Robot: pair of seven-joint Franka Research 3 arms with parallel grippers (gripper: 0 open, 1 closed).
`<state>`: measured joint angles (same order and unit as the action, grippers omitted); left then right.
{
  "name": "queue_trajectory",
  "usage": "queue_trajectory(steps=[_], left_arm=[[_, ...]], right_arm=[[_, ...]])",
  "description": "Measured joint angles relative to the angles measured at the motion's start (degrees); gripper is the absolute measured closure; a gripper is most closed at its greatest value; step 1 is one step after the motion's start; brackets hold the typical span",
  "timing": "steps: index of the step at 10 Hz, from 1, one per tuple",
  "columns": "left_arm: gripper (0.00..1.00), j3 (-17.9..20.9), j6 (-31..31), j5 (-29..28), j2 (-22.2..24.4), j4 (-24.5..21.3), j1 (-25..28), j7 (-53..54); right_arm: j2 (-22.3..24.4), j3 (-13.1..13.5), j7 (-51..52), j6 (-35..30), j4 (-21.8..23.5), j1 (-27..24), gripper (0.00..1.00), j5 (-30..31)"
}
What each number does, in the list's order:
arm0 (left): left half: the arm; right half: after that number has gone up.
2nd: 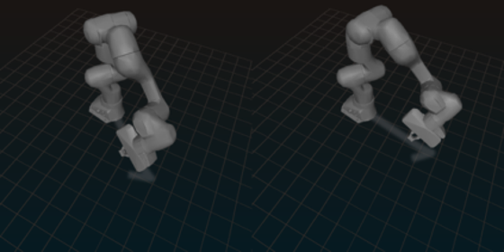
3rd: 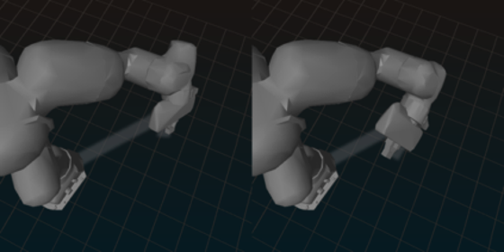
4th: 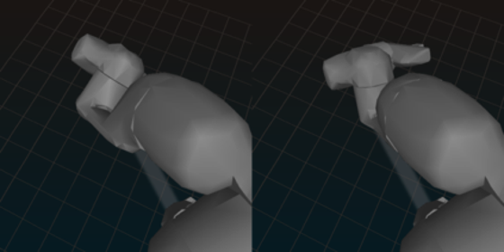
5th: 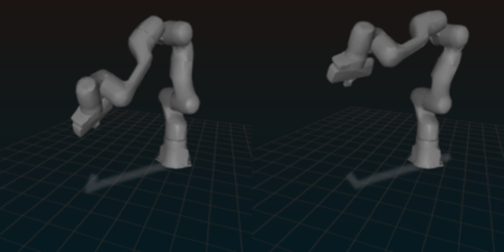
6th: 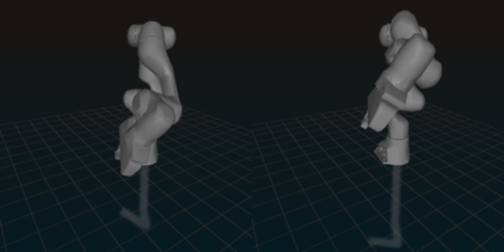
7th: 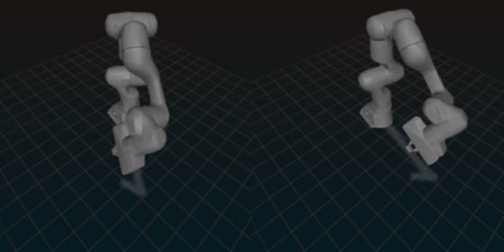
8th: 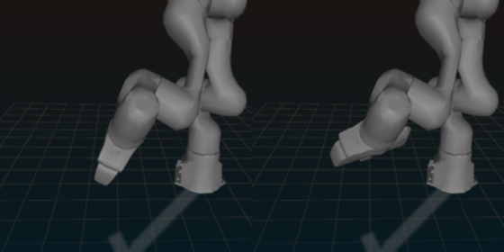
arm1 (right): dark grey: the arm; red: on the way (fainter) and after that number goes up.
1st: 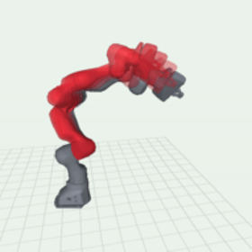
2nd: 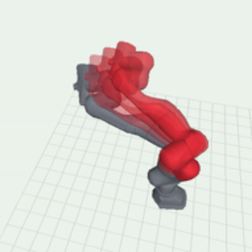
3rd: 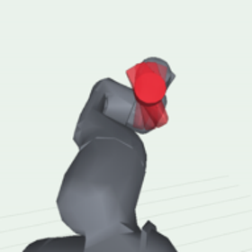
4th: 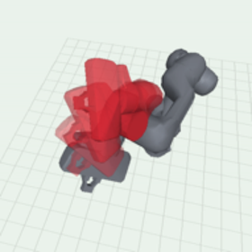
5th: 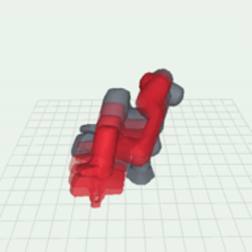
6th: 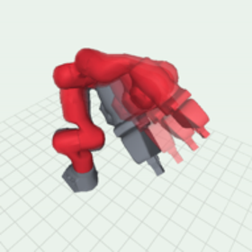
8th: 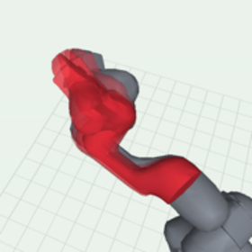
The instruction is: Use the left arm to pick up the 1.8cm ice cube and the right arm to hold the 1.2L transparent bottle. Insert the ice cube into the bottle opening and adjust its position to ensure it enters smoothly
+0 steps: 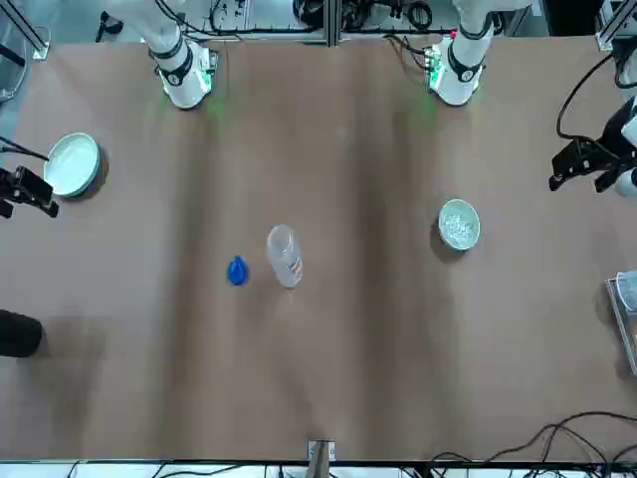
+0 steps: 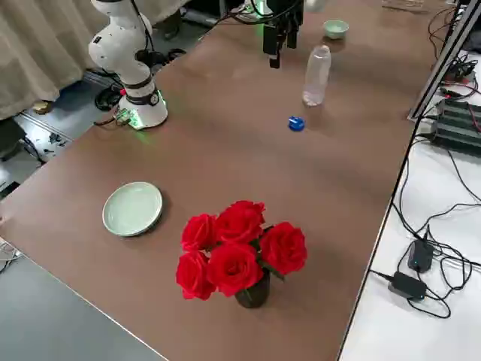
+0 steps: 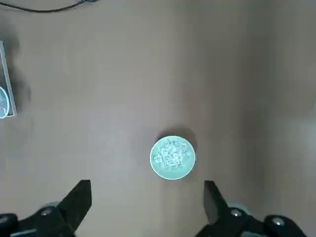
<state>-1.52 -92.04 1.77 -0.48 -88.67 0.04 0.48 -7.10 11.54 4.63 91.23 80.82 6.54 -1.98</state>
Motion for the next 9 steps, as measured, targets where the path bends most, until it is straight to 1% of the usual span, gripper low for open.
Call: queue_trajectory(steps=[5,6,7,8,9], left_arm=[[0.0,-0.01,0.0,0.0,-0.03,-0.02,-0.02,0.0],[0.0,-0.01,0.0,0.0,-0.05,-0.2,-0.03,0.0],[0.0,-0.02,0.0,0.0,-0.05,-0.64,-0.03,0.0],[0.0,-0.02,-0.06,0.0,0.02,-1.33,-0.02,0.0],[0.0,-0.03,-0.58,0.0,0.28,-2.84,-0.02,0.0]], right_arm=[[-0.11,-0.05,0.48,0.01,0.0,0.08,0.0,-1.19],[-0.56,-0.21,2.84,0.01,0.06,0.41,0.0,-3.03],[-1.69,-0.38,6.35,0.47,0.27,0.97,0.0,-7.16],[-3.41,-0.52,9.56,2.18,0.77,1.56,0.0,-10.41],[-5.19,-0.65,13.18,4.83,1.62,2.41,0.0,-11.63]])
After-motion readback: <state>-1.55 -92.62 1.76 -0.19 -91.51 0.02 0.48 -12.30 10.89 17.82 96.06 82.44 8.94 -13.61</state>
